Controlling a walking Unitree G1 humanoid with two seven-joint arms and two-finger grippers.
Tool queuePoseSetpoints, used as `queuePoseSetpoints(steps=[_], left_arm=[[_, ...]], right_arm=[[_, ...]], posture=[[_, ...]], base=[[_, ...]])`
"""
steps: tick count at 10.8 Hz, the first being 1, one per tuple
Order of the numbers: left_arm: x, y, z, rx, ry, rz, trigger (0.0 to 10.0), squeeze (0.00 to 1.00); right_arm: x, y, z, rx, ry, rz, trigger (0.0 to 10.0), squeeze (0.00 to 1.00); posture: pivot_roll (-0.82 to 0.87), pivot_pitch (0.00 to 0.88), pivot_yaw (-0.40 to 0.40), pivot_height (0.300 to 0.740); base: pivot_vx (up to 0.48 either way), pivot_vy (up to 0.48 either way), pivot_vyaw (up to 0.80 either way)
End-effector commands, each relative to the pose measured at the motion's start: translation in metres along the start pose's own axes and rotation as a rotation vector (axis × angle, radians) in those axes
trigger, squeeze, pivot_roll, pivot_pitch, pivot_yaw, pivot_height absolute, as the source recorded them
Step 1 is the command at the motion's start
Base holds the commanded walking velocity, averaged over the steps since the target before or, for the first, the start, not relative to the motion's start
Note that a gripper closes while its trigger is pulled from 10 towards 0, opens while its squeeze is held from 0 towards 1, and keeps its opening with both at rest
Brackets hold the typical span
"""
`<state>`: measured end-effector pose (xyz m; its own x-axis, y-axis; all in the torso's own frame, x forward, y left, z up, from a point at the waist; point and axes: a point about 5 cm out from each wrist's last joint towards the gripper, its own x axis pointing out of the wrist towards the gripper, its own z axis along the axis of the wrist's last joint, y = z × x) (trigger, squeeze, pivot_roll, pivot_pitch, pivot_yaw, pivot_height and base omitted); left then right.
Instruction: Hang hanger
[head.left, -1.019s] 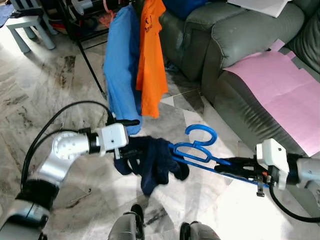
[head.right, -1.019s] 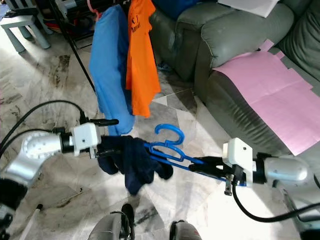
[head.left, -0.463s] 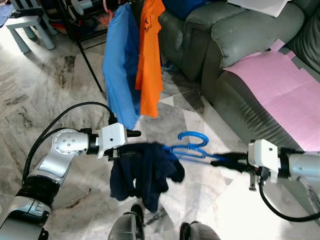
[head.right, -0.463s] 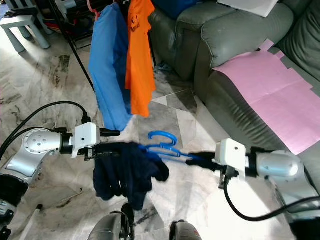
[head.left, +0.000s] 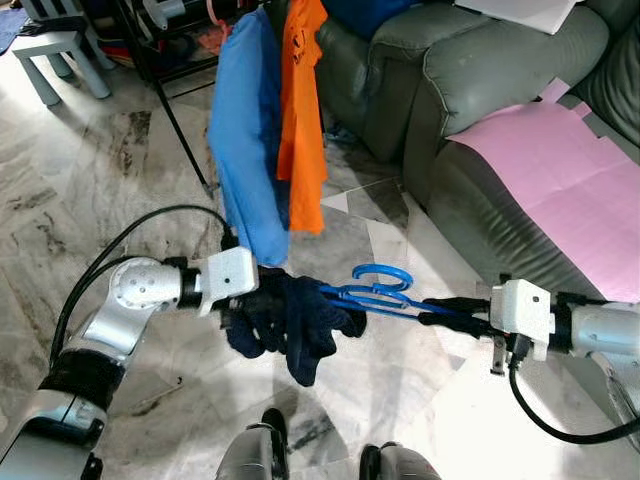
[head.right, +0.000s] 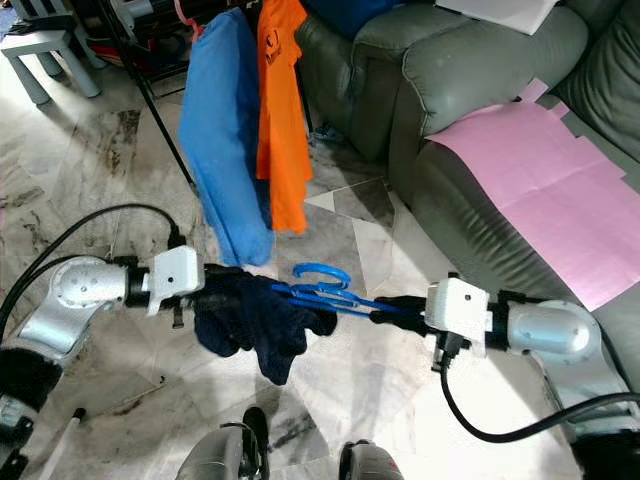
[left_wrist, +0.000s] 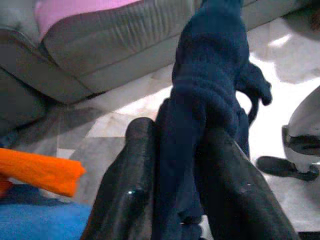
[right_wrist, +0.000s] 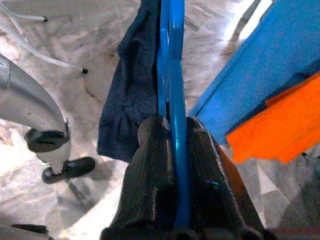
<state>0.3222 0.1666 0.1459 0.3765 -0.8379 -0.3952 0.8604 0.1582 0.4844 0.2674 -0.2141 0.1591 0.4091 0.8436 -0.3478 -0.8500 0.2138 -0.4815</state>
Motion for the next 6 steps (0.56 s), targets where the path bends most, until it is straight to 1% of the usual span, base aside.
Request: queuePoseSetpoints(steps=[1,3,6], left_arm=[[-0.0007,-0.0001,-0.0021,-0.001,0.007,0.002,0.0,0.00],[0.0003,-0.0004,-0.0026,0.006,0.008,-0.003,0.0,0.00],[0.0028,-0.0021,-0.0042,0.000,0.007,-0.002,0.0,0.00]], right_arm=[[0.0013,-0.0012,0.0024,-0.023,-0.018,-0.012,10.0,0.00],[0.0036,-0.0034,0.0004,-0.048,-0.015,-0.026,10.0,0.00],[0.0049,-0.0078,-0.0002,-0.057,-0.021,-0.061,10.0,0.00]], posture=[[-0.10,0.241,0.048,0.740],[-0.10,0.238,0.050,0.740],[-0.10,0.232,0.050,0.740]], base=[[0.000,0.000,0.00],[0.000,0.000,0.00],[0.000,0.000,0.00]])
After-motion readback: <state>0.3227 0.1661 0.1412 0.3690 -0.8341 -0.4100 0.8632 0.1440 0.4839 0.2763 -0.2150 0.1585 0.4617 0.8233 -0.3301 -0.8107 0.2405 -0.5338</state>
